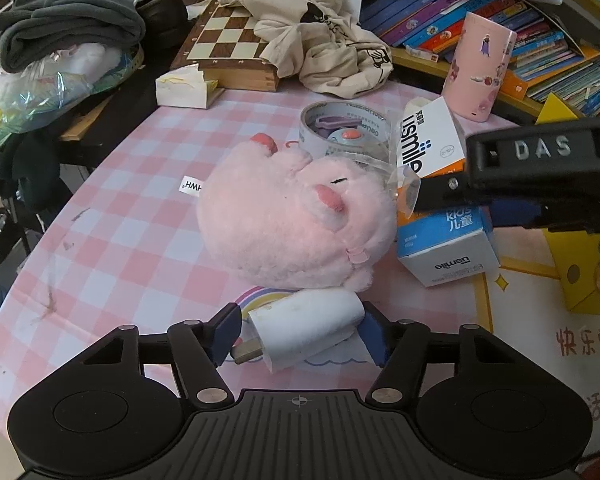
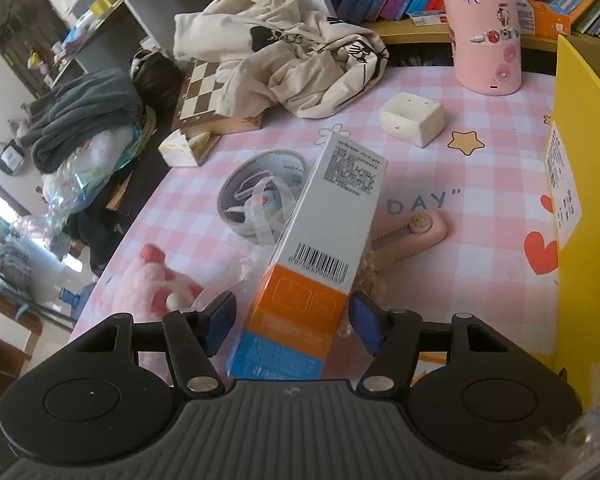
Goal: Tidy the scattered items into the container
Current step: 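Grasp the white usmile box with the right gripper while the left gripper grasps the white charger, then carry the usmile box and the charger over the yellow cardboard box with both grippers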
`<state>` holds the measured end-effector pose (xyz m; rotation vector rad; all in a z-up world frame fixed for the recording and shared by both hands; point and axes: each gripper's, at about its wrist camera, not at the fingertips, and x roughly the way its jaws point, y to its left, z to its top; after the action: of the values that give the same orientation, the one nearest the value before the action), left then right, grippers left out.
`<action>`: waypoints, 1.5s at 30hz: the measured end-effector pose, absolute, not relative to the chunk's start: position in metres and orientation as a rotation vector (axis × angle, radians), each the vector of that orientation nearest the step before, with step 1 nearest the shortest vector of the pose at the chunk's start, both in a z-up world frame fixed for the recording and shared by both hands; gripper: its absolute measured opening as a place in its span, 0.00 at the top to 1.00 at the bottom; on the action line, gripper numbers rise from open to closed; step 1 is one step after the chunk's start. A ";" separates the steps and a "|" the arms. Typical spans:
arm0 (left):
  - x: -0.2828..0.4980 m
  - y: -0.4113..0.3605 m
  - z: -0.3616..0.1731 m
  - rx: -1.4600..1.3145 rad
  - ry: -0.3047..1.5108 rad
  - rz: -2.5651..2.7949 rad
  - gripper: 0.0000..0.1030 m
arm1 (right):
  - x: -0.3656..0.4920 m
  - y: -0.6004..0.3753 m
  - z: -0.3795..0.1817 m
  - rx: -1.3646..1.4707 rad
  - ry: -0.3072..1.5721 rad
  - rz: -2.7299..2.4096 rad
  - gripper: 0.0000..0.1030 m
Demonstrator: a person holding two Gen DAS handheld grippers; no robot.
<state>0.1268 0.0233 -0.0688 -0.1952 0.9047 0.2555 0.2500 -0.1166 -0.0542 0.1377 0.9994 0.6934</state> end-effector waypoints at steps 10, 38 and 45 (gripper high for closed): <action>0.125 0.025 -0.068 -0.216 0.899 0.241 0.45 | 0.252 -0.118 -0.055 0.150 1.019 0.703 0.56; 0.080 0.024 -0.035 -0.268 0.781 0.165 0.46 | 0.182 -0.165 -0.027 0.138 0.958 0.629 0.64; 0.065 0.023 -0.027 -0.266 0.746 0.143 0.46 | 0.161 -0.174 -0.022 0.136 0.938 0.586 0.64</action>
<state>0.0648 0.0231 -0.0265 -0.2660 0.7457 0.1434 0.1612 -0.1739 -0.0218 0.1364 0.9376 0.5859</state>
